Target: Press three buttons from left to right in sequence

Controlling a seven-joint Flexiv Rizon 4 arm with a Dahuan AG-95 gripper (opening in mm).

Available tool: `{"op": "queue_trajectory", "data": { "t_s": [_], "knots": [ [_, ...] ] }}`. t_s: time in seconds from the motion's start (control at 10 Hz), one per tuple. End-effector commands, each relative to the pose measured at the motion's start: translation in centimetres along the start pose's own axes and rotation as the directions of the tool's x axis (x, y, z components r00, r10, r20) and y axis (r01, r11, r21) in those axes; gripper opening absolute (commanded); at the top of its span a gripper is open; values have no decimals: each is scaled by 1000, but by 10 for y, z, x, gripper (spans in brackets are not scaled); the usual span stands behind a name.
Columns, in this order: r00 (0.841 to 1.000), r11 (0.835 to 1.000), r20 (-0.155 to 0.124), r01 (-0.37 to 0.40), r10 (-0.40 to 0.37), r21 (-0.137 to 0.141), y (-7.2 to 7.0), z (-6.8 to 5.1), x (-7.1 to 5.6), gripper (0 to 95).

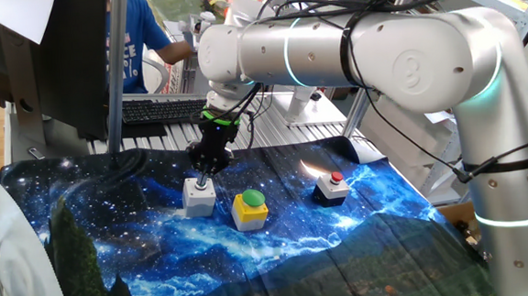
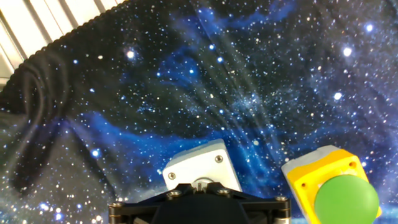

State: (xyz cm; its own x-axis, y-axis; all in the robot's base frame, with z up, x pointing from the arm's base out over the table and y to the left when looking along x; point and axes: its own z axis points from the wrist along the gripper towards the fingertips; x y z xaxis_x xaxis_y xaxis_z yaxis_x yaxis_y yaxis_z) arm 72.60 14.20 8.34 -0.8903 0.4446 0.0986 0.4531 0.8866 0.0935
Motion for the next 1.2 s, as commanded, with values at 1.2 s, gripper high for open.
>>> {"op": "queue_trajectory", "data": {
  "t_s": [1.2],
  "knots": [
    [992, 992, -81, 103, -97, 73, 14, -105, 5, 0]
  ]
}}
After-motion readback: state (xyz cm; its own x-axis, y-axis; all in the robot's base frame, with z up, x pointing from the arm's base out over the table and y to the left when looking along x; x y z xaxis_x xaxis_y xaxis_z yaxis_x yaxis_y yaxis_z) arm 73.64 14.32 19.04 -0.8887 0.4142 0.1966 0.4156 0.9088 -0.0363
